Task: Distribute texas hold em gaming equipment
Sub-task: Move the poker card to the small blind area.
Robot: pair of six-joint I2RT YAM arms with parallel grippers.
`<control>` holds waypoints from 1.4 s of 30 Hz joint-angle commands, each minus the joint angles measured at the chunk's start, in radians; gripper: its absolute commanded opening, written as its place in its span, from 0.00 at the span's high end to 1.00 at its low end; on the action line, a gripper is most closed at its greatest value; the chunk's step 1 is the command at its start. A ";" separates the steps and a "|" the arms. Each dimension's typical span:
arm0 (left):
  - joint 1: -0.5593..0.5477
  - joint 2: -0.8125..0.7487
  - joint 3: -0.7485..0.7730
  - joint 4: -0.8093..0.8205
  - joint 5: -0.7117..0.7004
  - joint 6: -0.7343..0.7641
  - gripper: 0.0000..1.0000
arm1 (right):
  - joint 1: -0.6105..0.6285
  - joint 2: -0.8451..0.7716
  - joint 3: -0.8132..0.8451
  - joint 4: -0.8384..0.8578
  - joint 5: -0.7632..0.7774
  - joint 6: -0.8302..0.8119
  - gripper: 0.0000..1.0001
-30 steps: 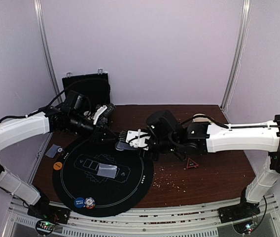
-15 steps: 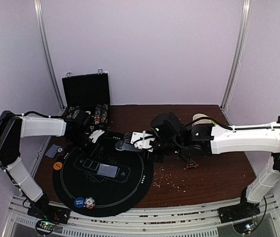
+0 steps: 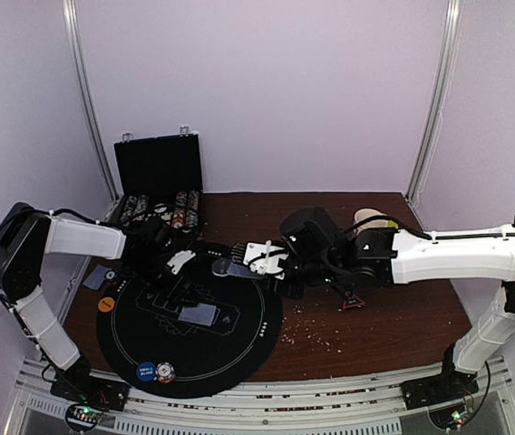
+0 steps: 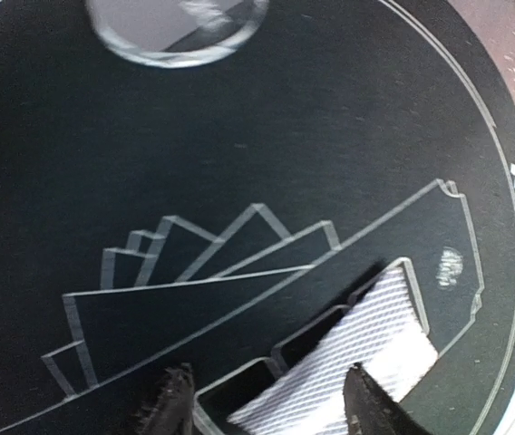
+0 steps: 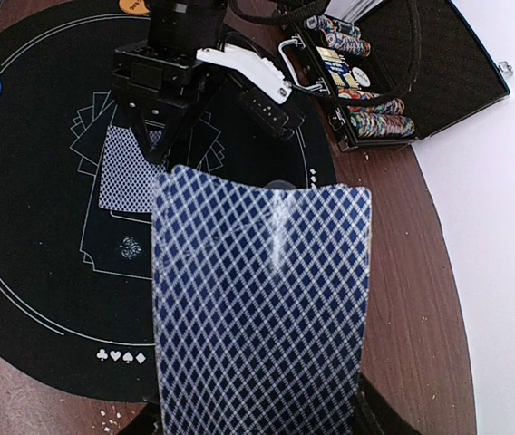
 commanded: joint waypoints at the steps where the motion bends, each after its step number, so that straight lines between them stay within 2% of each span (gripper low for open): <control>1: -0.046 0.017 -0.021 0.010 0.057 0.037 0.46 | -0.006 -0.033 -0.006 0.008 0.022 0.001 0.51; 5: -0.052 0.013 -0.026 0.009 0.071 0.041 0.54 | -0.004 -0.038 -0.009 0.004 0.023 0.003 0.51; 13: -0.118 0.008 -0.009 -0.026 0.078 0.043 0.58 | -0.006 -0.047 -0.007 -0.001 0.028 0.001 0.51; 20: -0.186 0.063 0.041 -0.093 0.000 0.069 0.65 | -0.005 -0.050 -0.008 -0.001 0.028 0.005 0.51; 23: -0.201 0.070 0.044 -0.093 0.009 0.077 0.77 | -0.006 -0.056 -0.013 0.002 0.033 0.007 0.51; 26: -0.216 0.061 0.044 -0.099 0.039 0.078 0.97 | -0.005 -0.060 -0.016 0.001 0.036 0.007 0.51; 27: -0.218 0.052 0.042 -0.100 0.050 0.075 1.00 | -0.006 -0.062 -0.016 0.001 0.038 0.008 0.51; 32: -0.239 -0.030 0.017 -0.107 0.096 0.024 1.00 | -0.005 -0.074 -0.020 -0.004 0.049 0.011 0.51; 35: -0.292 -0.100 0.026 -0.126 0.093 -0.010 1.00 | -0.005 -0.093 -0.030 -0.012 0.057 0.017 0.51; 39: -0.383 -0.145 0.054 -0.227 0.036 -0.069 1.00 | -0.005 -0.129 -0.044 -0.030 0.058 0.028 0.51; 42: -0.397 -0.209 0.012 -0.253 0.013 -0.159 1.00 | -0.004 -0.155 -0.056 -0.036 0.050 0.033 0.51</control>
